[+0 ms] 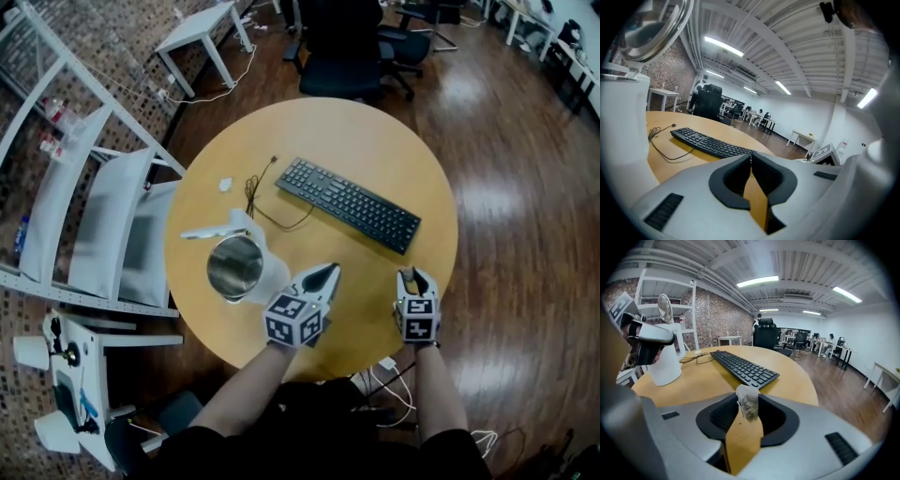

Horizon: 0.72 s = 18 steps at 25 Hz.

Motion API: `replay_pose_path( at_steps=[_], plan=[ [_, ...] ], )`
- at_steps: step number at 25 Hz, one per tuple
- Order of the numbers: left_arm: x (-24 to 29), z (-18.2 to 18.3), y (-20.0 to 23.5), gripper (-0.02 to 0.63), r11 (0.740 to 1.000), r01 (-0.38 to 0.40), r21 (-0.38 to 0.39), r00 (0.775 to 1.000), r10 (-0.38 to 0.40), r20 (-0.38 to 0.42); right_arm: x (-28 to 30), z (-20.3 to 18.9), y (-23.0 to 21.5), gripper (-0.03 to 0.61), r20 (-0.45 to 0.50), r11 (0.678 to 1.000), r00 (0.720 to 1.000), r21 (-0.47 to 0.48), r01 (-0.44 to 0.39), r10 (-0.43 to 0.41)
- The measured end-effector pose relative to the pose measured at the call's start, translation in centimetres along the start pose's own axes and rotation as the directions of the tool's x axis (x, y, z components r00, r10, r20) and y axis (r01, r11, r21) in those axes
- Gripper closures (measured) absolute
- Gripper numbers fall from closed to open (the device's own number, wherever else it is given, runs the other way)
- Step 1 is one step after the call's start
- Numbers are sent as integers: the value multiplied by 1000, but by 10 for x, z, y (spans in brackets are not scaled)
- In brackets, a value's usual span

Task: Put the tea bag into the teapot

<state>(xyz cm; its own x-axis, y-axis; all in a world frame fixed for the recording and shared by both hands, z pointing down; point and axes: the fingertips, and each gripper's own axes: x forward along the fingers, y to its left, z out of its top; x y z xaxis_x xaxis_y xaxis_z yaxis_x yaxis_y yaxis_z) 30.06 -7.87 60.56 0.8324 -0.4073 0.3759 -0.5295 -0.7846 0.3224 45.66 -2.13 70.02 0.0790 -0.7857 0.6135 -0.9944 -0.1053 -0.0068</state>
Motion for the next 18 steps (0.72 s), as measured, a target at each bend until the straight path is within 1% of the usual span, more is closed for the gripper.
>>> replay_pose_path(
  at_steps=[3, 6, 11, 13, 16, 18],
  plan=[
    [3, 12, -7, 611, 999, 32, 10, 999, -32, 20, -19, 23, -5, 465, 61, 999, 998, 23, 32, -34],
    [4, 34, -14, 611, 997, 62, 37, 996, -64, 69, -45, 52, -8, 465, 154, 997, 986, 59, 56, -64],
    [-9, 58, -22, 609, 994, 83, 69, 988, -91, 127, -87, 82, -1, 465, 277, 991, 954, 98, 90, -114],
    [-17, 65, -24, 609, 994, 90, 58, 983, -98, 153, -104, 92, 4, 465, 318, 990, 940, 101, 99, -126],
    [-30, 78, -16, 611, 996, 81, 28, 975, -85, 206, -121, 108, 12, 465, 379, 989, 915, 106, 107, -140],
    [-40, 84, -11, 611, 997, 60, 45, 971, -69, 230, -128, 116, 19, 465, 408, 989, 902, 108, 104, -140]
  ],
)
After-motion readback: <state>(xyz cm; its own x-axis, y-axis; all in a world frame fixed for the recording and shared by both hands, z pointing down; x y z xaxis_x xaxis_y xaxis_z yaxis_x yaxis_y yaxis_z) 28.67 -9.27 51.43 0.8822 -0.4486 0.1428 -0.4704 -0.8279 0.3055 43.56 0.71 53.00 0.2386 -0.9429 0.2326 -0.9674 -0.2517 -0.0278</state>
